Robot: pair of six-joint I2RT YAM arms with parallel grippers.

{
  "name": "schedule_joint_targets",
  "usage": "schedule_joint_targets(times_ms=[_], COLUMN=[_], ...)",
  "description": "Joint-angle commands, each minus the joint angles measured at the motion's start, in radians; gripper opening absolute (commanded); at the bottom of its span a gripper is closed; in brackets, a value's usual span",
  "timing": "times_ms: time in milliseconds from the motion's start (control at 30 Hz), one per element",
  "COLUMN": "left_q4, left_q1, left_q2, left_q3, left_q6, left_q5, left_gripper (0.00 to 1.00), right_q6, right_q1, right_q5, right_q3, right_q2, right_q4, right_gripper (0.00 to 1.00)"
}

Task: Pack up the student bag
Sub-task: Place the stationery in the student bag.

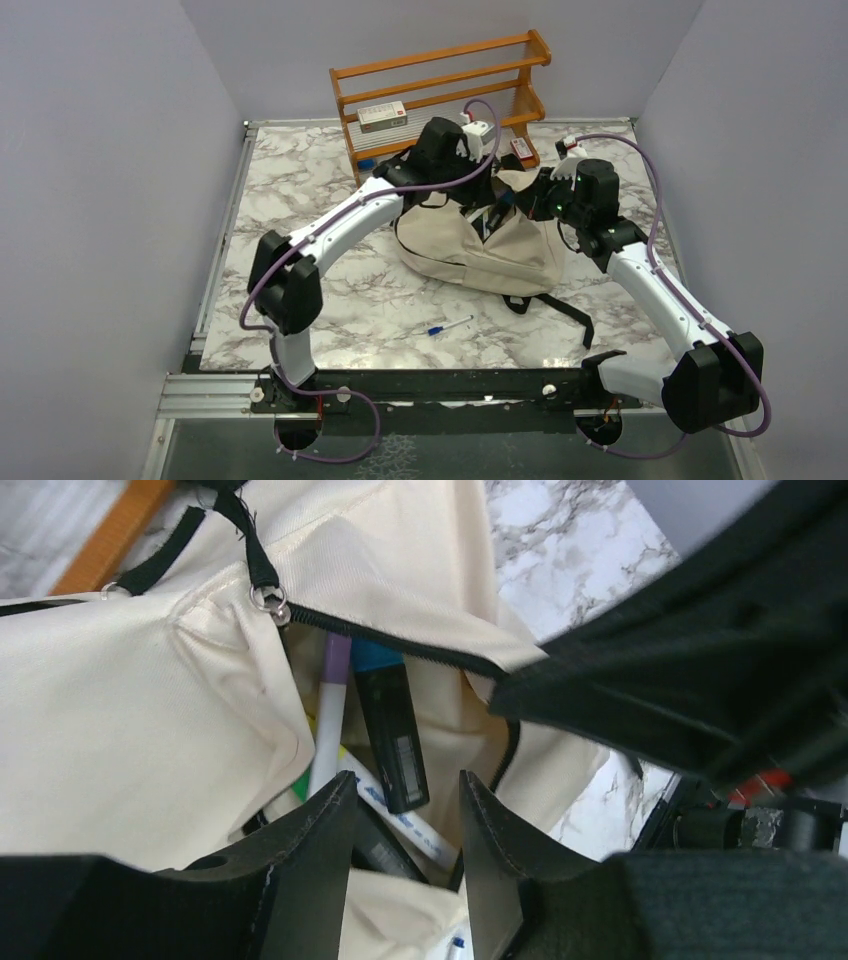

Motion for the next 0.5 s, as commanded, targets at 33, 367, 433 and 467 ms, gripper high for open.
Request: schedule_joint_targets(times_ms=[33, 367, 433, 467], left_q4=[0.124, 0.317, 0.317, 0.321], left_q1=[0.003, 0.004, 0.005, 0.005], left_q2=[-0.240, -0.565, -0.604, -0.616], left_q3=[-0.212, -0.647, -0.693, -0.713], left_q6=[0.093, 0.073, 0.050, 0.052], left_q5=[-0.065, -0.266, -0.272, -0.248], left_gripper=[0.43, 0.53, 0.55, 0.55], right_q6=[-0.007, -0.012, -0.012, -0.012], right_q1=[0.000, 0.000, 0.000, 0.000], right_q5=[-0.010, 0.005, 0.010, 0.009], right_q3=[0.021, 0.021, 0.019, 0.019], right_q2=[-0.022, -0.025, -0.026, -0.026], right_q4=[0.042, 0.037, 0.037, 0.036], right_gripper=[0.01, 0.01, 0.01, 0.01])
